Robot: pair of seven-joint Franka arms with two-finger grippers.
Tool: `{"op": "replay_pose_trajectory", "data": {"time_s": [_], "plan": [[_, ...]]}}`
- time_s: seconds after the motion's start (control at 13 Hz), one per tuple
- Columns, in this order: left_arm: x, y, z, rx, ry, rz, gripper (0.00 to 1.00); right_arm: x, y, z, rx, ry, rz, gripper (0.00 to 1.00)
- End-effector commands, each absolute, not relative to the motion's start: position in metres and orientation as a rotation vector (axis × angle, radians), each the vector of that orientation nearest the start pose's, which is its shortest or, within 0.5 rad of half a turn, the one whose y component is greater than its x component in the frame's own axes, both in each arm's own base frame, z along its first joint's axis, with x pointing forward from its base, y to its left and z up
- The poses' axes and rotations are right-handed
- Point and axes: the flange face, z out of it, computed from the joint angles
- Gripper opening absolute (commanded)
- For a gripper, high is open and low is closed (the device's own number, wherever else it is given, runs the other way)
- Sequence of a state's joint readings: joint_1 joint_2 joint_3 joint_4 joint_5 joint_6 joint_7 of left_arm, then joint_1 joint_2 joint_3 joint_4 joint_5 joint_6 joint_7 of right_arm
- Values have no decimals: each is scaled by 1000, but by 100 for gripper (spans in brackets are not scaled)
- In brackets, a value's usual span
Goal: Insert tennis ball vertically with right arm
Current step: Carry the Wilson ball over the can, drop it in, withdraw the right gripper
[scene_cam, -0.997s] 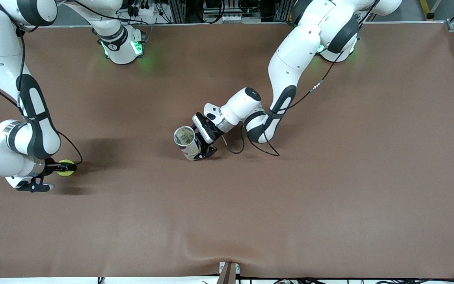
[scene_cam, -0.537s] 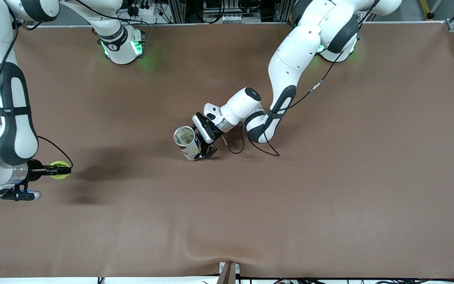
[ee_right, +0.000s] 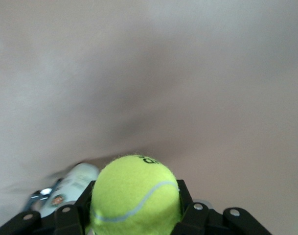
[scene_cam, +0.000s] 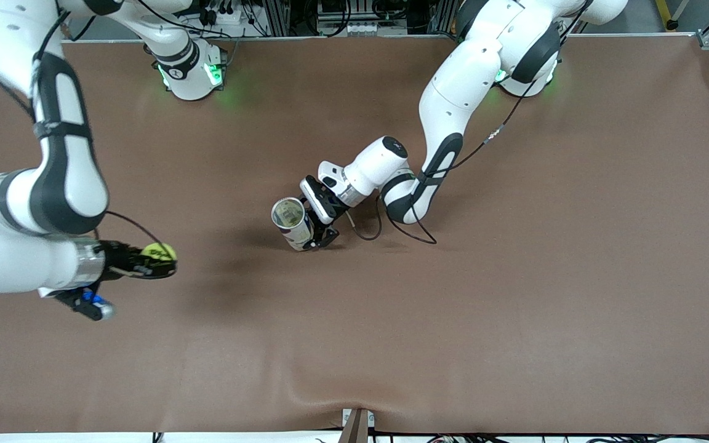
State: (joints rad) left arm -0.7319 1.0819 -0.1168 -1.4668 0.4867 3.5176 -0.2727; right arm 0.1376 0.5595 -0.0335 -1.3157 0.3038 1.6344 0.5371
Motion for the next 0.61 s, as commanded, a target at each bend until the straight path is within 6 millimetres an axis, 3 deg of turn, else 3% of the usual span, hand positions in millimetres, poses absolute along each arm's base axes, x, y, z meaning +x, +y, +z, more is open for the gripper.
{"op": "replay_pose_trajectory", "data": {"time_s": [0.0,0.23,0.38,0.46,0.54], "plan": [[465,-570,155,2103,-1136,1092,89,662,182,424,-2801,868,490,10],[469,-568,160,2104,-1127,1101,89,634,279,431,-2775,967,477,10],[472,-566,160,2107,-1123,1103,90,617,333,436,-2744,1032,432,10],[471,-565,157,2110,-1126,1098,90,610,347,433,-2740,1046,426,10],[470,-565,156,2111,-1126,1096,90,609,348,430,-2745,1049,432,10]]}}
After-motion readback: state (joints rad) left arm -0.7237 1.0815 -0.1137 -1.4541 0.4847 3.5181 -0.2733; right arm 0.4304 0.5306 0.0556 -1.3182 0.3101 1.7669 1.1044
